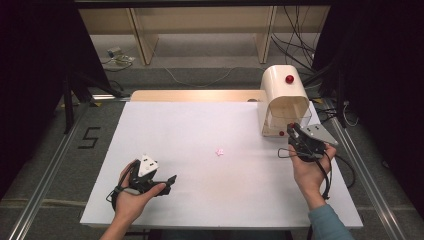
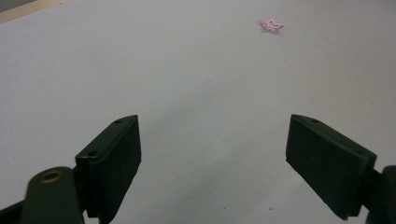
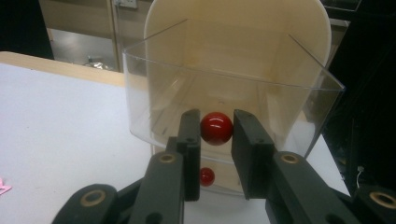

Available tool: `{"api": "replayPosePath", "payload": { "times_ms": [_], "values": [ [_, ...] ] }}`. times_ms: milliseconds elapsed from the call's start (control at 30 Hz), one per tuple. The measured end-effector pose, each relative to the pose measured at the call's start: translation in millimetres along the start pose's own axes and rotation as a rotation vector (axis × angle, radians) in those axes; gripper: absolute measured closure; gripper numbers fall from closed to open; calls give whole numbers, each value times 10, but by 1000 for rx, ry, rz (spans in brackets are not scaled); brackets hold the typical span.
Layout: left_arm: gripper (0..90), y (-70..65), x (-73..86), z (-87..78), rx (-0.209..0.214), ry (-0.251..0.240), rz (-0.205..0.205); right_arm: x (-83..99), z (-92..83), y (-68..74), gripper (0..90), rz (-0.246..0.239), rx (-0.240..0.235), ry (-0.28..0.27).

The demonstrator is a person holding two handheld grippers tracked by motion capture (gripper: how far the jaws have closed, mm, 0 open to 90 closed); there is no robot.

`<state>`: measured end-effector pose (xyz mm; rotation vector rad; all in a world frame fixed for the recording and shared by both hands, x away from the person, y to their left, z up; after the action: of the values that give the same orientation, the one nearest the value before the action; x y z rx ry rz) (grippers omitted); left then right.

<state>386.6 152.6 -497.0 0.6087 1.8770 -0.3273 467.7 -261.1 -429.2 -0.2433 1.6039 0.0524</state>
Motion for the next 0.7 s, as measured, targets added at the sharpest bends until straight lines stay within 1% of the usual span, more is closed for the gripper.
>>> {"api": "replayPosePath", "payload": {
  "times_ms": [700],
  "values": [
    [181, 3, -4, -4, -6, -3, 5, 15, -26, 10, 739, -8, 0, 7]
  ]
}}
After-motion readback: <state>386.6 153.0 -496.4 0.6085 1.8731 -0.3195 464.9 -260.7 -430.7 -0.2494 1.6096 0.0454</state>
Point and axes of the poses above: each handheld gripper's, and its own axes: z roughly forward along the jaws, x roughly out of its underside, y roughly to its left, the point moved 7 cm from there along z, roughly forward along the jaws, and after that the axes turned 15 degrees about -y, right-handed, at the moved point
